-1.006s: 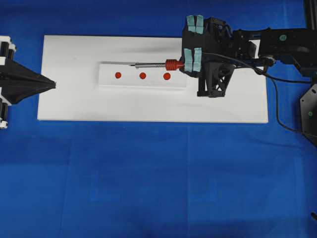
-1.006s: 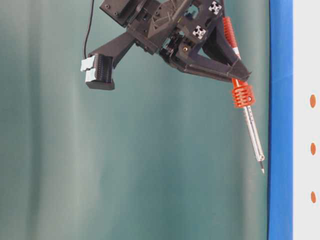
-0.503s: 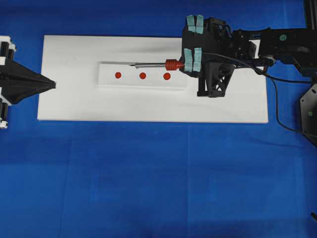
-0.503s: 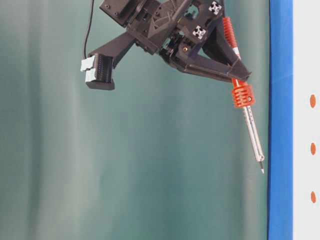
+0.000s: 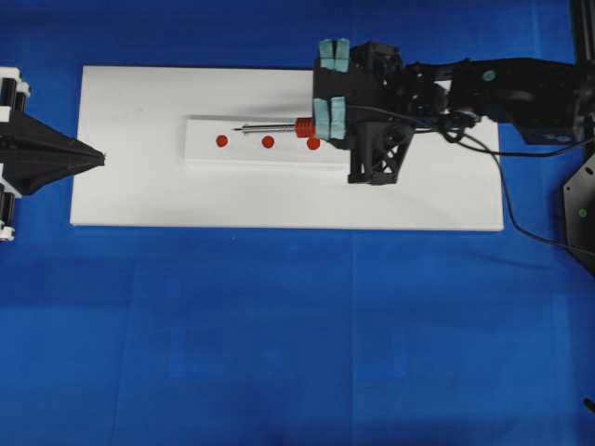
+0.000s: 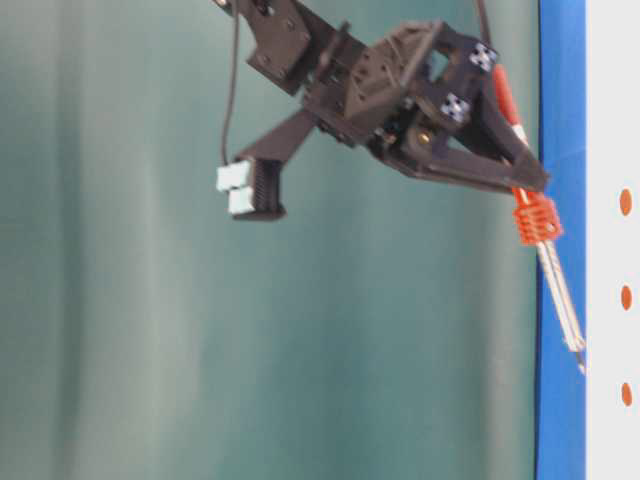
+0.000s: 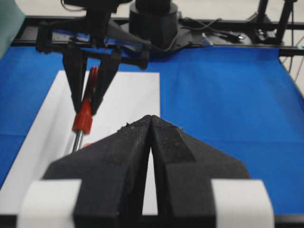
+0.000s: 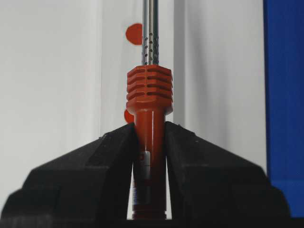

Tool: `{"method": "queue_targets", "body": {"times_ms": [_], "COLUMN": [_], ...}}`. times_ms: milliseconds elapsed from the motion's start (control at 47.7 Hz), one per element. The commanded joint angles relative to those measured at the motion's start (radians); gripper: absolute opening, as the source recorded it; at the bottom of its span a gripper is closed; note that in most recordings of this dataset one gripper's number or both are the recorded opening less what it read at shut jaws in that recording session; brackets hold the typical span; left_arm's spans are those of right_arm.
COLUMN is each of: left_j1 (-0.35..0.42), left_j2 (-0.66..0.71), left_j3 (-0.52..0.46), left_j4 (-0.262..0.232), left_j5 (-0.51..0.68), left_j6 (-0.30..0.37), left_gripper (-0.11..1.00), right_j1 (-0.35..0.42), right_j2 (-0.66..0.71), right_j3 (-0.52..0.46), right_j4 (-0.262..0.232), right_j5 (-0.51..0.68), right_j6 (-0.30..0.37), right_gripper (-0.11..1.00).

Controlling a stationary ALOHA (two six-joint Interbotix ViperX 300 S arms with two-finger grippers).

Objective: Touch the tip of the soldering iron to the mark.
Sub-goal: 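Lower the iron tip onto the middle red dot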

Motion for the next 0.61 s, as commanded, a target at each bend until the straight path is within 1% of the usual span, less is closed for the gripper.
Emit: {"method": "queue_targets", "body": {"times_ms": [0,272,587], "left_j1": [0.000,0.002,0.002], "left_j2": [0.006,0.006,0.005], "left_j3": [-0.008,-0.005,-0.003], "left_j4": [0.002,0.002,0.003], "left_j5": [-0.005,-0.003,-0.005], "left_j6": [0.000,0.002,0.003], "left_gripper": [0.00,0.00,0.00], "right_j1": [0.005,0.009,0.009], "right_j2": [0.005,0.067,0.072], "right_j3": [-0.032,-0.049,-0.049], "right_j4": [-0.002,-0.002,-0.002], "right_j5": [-0.023,-0.041,-0.040], "right_j6": [0.000,0.000,0.000], "right_gripper": [0.06,0.06,0.06]}}
